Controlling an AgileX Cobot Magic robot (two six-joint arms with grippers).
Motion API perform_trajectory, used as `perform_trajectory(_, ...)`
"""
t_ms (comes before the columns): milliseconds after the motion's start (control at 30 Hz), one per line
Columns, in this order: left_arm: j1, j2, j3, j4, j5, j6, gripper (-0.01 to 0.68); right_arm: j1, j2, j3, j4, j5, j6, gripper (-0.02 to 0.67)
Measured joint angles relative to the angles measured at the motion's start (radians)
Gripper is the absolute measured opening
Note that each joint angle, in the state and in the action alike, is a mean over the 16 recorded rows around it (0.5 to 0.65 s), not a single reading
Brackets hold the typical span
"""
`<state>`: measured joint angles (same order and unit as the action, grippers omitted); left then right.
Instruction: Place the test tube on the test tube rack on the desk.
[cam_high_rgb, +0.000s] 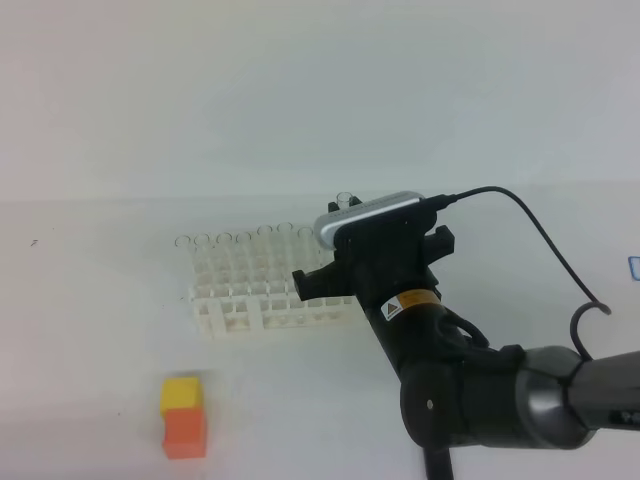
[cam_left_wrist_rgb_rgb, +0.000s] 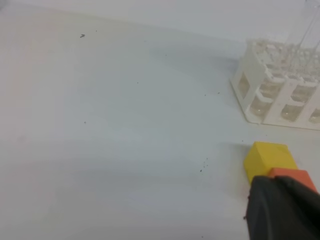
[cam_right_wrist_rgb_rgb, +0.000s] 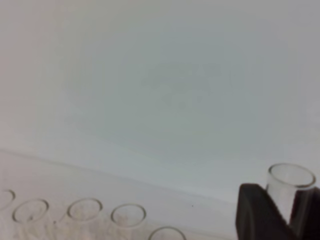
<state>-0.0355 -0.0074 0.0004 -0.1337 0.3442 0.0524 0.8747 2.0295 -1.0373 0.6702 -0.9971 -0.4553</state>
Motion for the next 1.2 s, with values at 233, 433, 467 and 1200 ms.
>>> perform_trajectory(233, 0.000, 0.000, 0.000, 0.000, 0.000, 0.000, -0.001, 0.005, 0.007, -0.002, 0.012, -0.016, 0.001, 0.128)
perform_trajectory(433, 0.000, 0.000, 0.000, 0.000, 0.000, 0.000, -0.001, 0.008, 0.009, -0.003, 0.016, -0.027, 0.001, 0.128)
perform_trajectory(467, 0.000, 0.000, 0.000, 0.000, 0.000, 0.000, -0.001, 0.008, 0.008, -0.003, 0.016, -0.028, 0.001, 0.128)
perform_trajectory(1200, 0.000, 0.000, 0.000, 0.000, 0.000, 0.000, -0.001, 0.013, -0.037, 0.009, 0.040, 0.020, -0.051, 0.128)
